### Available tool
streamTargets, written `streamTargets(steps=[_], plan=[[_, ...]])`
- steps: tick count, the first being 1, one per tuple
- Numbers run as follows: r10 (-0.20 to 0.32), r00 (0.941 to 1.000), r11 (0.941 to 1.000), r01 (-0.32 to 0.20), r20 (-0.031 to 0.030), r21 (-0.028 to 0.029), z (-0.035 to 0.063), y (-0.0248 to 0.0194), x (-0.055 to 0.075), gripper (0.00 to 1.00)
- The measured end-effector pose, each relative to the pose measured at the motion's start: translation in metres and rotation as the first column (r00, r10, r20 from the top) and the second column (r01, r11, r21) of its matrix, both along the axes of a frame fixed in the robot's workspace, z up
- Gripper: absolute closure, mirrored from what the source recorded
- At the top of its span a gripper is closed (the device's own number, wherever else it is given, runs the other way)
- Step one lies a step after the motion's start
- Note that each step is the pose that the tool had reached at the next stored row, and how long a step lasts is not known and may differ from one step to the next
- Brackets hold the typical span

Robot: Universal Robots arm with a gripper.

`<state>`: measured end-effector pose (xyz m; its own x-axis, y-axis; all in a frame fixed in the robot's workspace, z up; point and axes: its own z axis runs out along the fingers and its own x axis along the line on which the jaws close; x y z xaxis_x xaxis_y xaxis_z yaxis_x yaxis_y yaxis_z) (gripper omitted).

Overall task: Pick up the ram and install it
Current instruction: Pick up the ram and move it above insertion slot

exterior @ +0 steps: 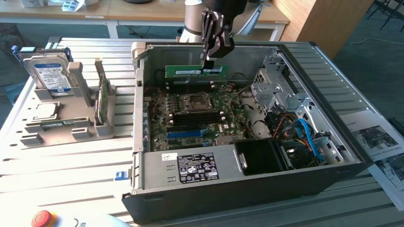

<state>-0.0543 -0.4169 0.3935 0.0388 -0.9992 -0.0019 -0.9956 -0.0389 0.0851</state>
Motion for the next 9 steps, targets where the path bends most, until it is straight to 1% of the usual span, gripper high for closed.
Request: streamTargets(steps=[5,9], plan=[[0.000,1.0000,1.0000,0.000,0.0001,0.0001,-0.0001,0.0001,0.0000,0.89],[0.000,1.0000,1.0000,0.000,0.0001,0.0000,-0.0001,0.0018,0.0010,0.89]])
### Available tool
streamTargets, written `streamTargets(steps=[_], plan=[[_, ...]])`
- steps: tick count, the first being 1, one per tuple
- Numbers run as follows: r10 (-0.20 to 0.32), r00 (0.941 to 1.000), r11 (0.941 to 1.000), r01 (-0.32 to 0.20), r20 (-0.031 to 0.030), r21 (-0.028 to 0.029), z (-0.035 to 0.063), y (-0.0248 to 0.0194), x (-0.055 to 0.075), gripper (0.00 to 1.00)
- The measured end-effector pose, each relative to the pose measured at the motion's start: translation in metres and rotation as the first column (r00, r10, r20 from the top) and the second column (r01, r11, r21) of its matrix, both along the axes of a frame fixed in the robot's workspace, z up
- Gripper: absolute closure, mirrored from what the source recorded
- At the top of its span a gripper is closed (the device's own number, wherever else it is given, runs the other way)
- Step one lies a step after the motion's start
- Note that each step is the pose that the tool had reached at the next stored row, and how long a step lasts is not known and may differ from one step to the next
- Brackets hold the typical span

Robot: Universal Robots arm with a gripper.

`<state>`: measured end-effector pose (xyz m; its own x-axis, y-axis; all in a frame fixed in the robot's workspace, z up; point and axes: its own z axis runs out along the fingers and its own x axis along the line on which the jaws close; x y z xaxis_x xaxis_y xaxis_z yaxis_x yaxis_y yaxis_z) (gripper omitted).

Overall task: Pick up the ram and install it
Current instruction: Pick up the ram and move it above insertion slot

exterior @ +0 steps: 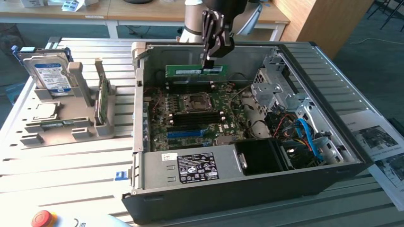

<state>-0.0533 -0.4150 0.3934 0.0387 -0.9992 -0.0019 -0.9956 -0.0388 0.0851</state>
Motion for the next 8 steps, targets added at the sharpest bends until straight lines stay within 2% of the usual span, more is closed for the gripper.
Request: streamTargets(steps=[4,8], plan=[[0.000,1.0000,1.0000,0.000,-0.0001,0.0000,-0.0001,0.0027,0.0014,0.89],[0.000,1.0000,1.0000,0.000,0.0000,0.0000,-0.0001,0.0030,0.0016,0.89]])
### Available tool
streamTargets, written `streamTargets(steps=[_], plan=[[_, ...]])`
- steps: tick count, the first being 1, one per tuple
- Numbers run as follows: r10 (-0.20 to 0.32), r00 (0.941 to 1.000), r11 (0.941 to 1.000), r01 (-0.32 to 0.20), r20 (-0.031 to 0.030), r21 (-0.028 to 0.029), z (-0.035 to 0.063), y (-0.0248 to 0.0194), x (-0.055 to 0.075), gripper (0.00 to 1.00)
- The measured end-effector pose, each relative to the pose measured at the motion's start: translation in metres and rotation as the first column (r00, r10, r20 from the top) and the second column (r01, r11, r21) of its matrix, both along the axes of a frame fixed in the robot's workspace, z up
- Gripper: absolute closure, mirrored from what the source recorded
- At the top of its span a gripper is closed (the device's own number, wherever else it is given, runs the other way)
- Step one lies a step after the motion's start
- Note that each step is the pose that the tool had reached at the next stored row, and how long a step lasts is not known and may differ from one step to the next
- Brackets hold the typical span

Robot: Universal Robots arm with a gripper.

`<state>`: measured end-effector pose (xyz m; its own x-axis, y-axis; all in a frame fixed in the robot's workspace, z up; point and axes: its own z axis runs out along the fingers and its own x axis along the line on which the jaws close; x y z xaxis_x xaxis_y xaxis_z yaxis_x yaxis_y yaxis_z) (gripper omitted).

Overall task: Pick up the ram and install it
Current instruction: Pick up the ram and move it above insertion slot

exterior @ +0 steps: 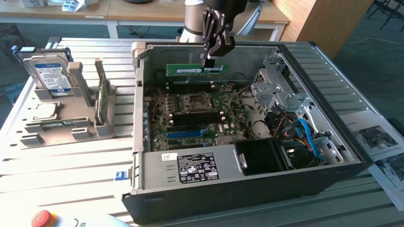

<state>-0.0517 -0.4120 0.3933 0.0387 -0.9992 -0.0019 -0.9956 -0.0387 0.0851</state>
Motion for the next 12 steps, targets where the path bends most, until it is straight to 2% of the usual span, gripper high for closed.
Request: streamTargets(steps=[12], plan=[[0.000,1.0000,1.0000,0.000,0.0000,-0.0001,-0.0059,0.0001,0.0006,0.89]])
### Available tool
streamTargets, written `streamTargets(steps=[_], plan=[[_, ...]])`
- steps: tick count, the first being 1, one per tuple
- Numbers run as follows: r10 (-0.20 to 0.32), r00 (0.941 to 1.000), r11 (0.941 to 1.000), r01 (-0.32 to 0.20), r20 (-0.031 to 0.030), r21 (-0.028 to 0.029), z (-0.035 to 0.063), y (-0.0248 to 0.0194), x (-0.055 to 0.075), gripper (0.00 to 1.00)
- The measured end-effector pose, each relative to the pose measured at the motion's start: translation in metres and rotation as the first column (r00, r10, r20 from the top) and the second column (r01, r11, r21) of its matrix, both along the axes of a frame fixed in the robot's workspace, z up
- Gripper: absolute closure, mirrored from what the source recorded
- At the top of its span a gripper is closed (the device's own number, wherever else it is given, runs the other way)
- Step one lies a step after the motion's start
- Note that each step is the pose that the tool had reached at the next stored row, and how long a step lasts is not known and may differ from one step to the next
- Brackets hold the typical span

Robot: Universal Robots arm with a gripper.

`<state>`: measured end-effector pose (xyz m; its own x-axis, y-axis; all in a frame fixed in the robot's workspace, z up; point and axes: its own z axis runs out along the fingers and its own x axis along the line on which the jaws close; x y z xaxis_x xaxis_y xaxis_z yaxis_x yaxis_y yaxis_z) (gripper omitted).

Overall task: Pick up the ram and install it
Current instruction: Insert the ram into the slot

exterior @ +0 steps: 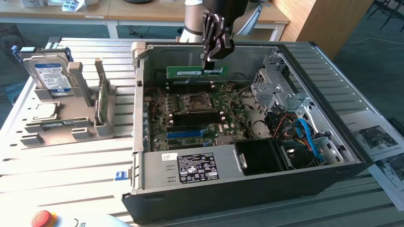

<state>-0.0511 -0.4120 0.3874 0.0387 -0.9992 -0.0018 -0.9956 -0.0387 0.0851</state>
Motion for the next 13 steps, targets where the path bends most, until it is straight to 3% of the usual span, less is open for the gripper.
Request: streamTargets(steps=[13], plan=[[0.000,1.0000,1.0000,0.000,0.0001,0.0002,-0.0023,0.0000,0.0000,0.89]])
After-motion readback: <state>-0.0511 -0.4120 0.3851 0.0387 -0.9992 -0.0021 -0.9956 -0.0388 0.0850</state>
